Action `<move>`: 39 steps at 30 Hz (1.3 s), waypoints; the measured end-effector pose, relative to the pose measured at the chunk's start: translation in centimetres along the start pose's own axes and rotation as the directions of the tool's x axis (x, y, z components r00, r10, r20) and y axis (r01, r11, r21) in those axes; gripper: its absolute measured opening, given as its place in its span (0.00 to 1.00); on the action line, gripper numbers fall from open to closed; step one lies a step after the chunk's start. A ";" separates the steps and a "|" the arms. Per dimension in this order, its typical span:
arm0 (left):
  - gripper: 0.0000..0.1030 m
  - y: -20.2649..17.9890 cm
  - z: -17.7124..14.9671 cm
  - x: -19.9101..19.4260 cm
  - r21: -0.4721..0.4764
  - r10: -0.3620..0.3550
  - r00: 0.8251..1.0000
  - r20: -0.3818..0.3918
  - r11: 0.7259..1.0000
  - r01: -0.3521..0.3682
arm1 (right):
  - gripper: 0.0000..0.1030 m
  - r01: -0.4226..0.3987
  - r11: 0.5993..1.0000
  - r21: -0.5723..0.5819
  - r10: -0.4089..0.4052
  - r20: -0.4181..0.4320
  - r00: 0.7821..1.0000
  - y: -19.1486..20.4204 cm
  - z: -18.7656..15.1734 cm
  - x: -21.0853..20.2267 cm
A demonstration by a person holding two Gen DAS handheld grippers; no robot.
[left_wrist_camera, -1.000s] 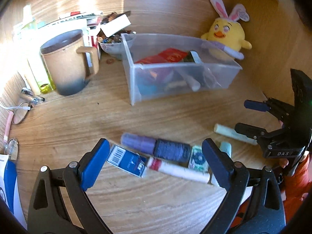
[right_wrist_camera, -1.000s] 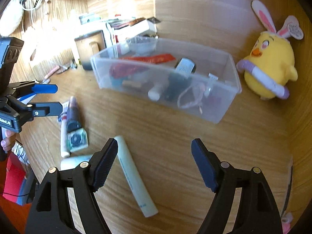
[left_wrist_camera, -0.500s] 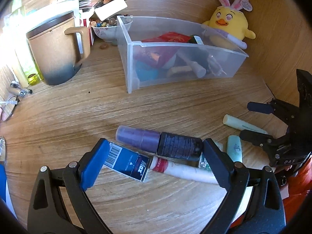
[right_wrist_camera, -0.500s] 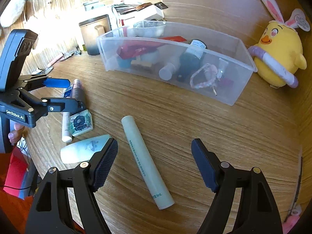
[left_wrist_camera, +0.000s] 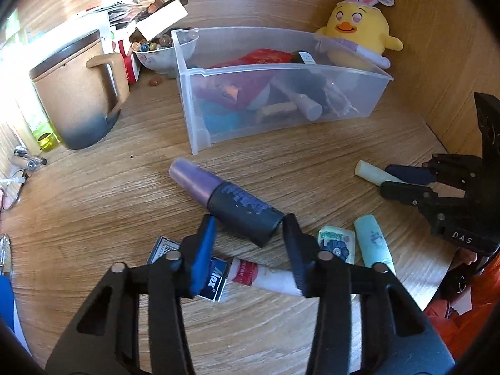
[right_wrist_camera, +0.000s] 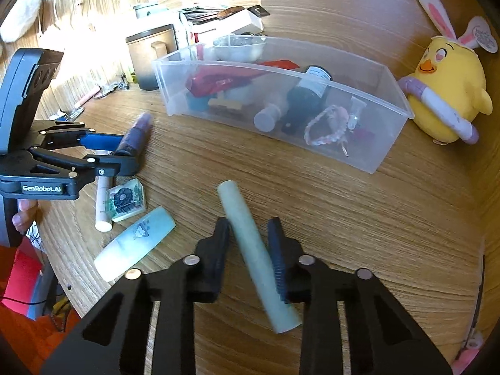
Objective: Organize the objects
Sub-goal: 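Grasp the pale green tube with the right tool while the left grasps the purple bottle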
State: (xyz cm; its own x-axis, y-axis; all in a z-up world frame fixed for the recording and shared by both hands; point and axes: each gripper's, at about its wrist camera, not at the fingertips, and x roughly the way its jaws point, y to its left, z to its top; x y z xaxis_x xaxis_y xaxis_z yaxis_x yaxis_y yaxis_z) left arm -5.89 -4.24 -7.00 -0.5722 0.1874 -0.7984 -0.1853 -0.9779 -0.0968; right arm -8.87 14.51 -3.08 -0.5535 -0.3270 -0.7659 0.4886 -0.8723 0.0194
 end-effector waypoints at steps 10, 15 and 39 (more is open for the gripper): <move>0.57 0.6 0.3 -1.5 -0.036 -0.023 0.999 0.024 0.999 0.024 | 0.14 -0.010 1.000 0.021 0.010 0.023 1.000 -0.3 0.0 -0.6; 0.75 0.2 1.5 -1.8 -0.050 0.029 0.999 0.042 0.998 -0.026 | 0.14 0.001 1.000 0.024 -0.002 0.043 0.999 -0.6 0.1 -1.1; 0.44 2.7 0.4 -1.0 -0.253 0.099 0.995 0.002 0.963 -0.095 | 0.14 -0.028 0.998 0.056 0.021 0.131 0.991 -1.8 0.8 -2.7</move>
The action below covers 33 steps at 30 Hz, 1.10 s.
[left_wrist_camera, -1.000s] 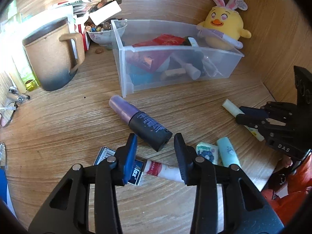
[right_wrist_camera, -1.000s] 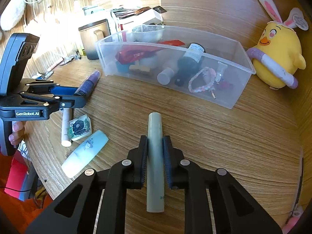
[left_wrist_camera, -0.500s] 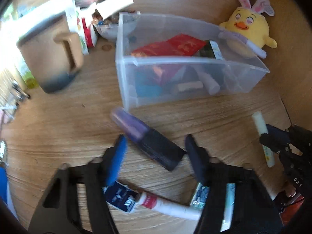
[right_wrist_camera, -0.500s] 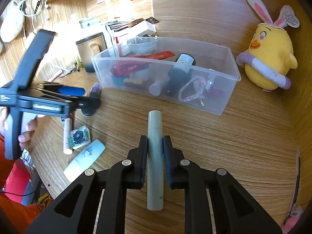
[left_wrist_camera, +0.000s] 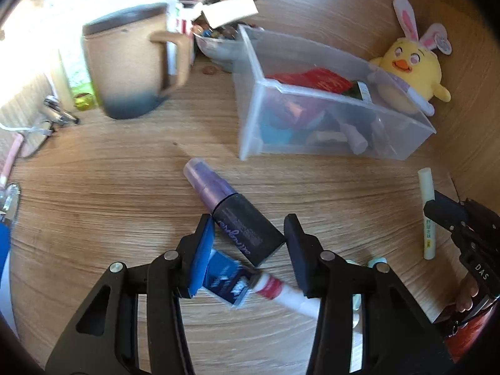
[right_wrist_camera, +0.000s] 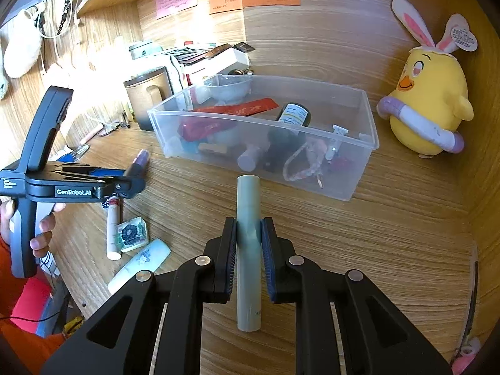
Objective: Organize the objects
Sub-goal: 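Grasp the pale green tube with the right tool while the left grasps the purple bottle, then carry the green tube and purple bottle into the clear box and open both tools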
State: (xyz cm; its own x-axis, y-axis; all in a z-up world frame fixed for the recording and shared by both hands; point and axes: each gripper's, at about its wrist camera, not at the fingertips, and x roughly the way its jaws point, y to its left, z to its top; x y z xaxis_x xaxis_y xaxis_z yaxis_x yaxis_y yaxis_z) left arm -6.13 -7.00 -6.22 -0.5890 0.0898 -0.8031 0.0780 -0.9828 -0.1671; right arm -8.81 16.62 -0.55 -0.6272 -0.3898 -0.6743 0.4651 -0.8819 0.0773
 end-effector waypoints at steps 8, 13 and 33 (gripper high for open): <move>0.25 0.5 0.7 -2.1 0.019 0.014 0.998 0.067 1.000 -0.015 | 0.14 0.002 1.000 0.007 -0.002 0.015 1.000 0.2 0.9 0.0; 0.25 0.5 0.6 -2.1 0.034 0.021 0.998 0.064 0.999 -0.023 | 0.14 0.006 1.000 -0.002 -0.006 0.023 1.000 0.4 1.6 0.1; 0.25 0.8 1.9 1.2 0.092 0.043 0.998 0.046 0.995 -0.047 | 0.14 0.038 0.999 0.027 -0.042 0.152 0.987 -1.0 7.7 -1.3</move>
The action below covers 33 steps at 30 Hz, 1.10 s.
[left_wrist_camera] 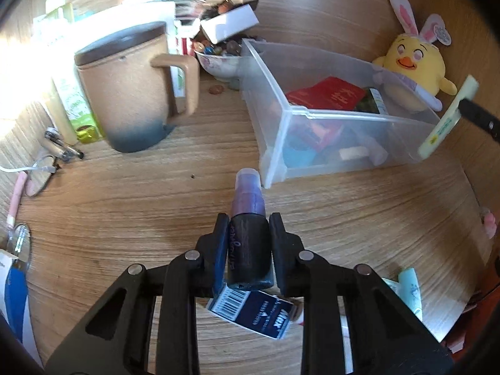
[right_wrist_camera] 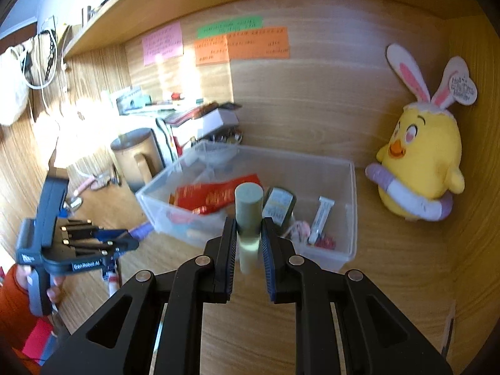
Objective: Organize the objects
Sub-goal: 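Carry the green tube and purple bottle into the clear box and open both tools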
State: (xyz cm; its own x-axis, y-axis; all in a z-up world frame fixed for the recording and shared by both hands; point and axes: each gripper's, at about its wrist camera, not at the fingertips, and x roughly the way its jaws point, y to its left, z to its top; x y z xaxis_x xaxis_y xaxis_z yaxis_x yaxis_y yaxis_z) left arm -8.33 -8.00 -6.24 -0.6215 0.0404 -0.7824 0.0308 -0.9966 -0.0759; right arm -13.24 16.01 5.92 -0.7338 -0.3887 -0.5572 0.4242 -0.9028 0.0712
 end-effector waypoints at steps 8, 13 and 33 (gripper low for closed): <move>0.25 1.5 0.3 -2.1 -0.055 0.011 0.998 0.069 0.998 -0.007 | 0.14 0.024 1.000 -0.004 -0.023 0.070 0.997 -0.5 2.5 -0.9; 0.25 1.5 1.6 -4.4 -0.056 0.014 0.990 0.142 0.998 -0.006 | 0.14 0.053 0.999 -0.002 -0.053 0.102 0.993 -1.2 3.7 -1.3; 0.25 -4.6 10.2 -8.1 0.083 -0.084 0.943 0.321 0.995 0.060 | 0.14 0.150 0.988 -0.032 -0.152 -0.039 0.988 -4.2 2.6 4.0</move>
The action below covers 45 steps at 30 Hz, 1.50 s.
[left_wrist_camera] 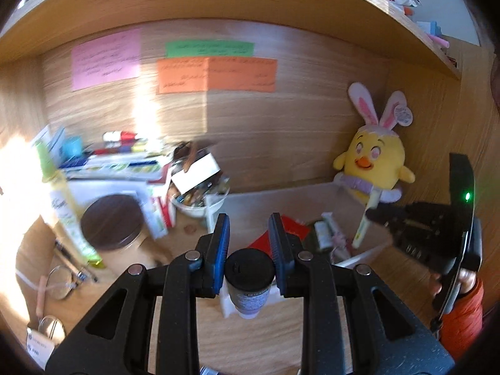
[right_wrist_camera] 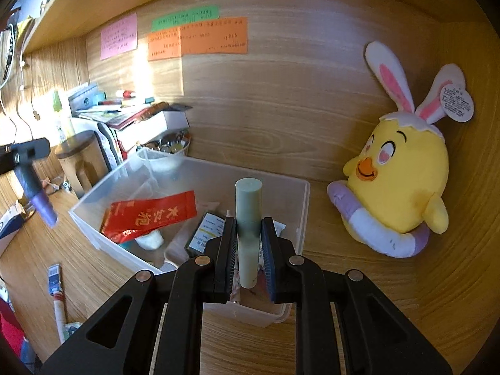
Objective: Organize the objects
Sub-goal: 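Carry the green tube and purple bottle into the clear box and open both tools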
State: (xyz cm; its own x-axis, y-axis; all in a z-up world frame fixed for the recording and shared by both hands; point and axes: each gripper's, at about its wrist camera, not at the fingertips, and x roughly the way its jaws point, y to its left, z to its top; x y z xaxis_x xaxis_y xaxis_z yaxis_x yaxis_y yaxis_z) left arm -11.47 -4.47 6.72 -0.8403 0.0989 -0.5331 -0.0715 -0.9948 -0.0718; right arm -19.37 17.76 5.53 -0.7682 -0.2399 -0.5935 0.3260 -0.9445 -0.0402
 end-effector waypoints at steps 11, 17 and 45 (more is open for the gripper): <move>0.25 -1.6 1.5 6.8 -0.048 -0.071 0.994 -0.087 0.997 0.067 | 0.15 -0.049 0.998 -0.037 0.048 -0.026 0.999 1.3 -0.1 1.6; 0.25 -1.6 1.1 9.0 -0.062 -0.070 0.990 -0.122 0.996 0.062 | 0.30 -0.112 0.993 -0.038 0.111 -0.034 0.993 1.8 -0.3 1.6; 0.70 -0.8 -3.4 3.7 0.061 0.019 0.989 -0.146 0.998 -0.010 | 0.61 -0.156 0.987 -0.050 0.153 -0.055 0.987 5.0 -2.6 -1.1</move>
State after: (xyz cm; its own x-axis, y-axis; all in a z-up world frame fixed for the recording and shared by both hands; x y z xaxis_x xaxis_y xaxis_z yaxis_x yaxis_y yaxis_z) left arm -12.71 -3.25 1.91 -0.7540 0.0822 -0.6517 -0.0955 -0.9953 -0.0151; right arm -15.47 13.91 3.83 -0.6781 -0.3687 -0.6358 0.4687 -0.8833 0.0124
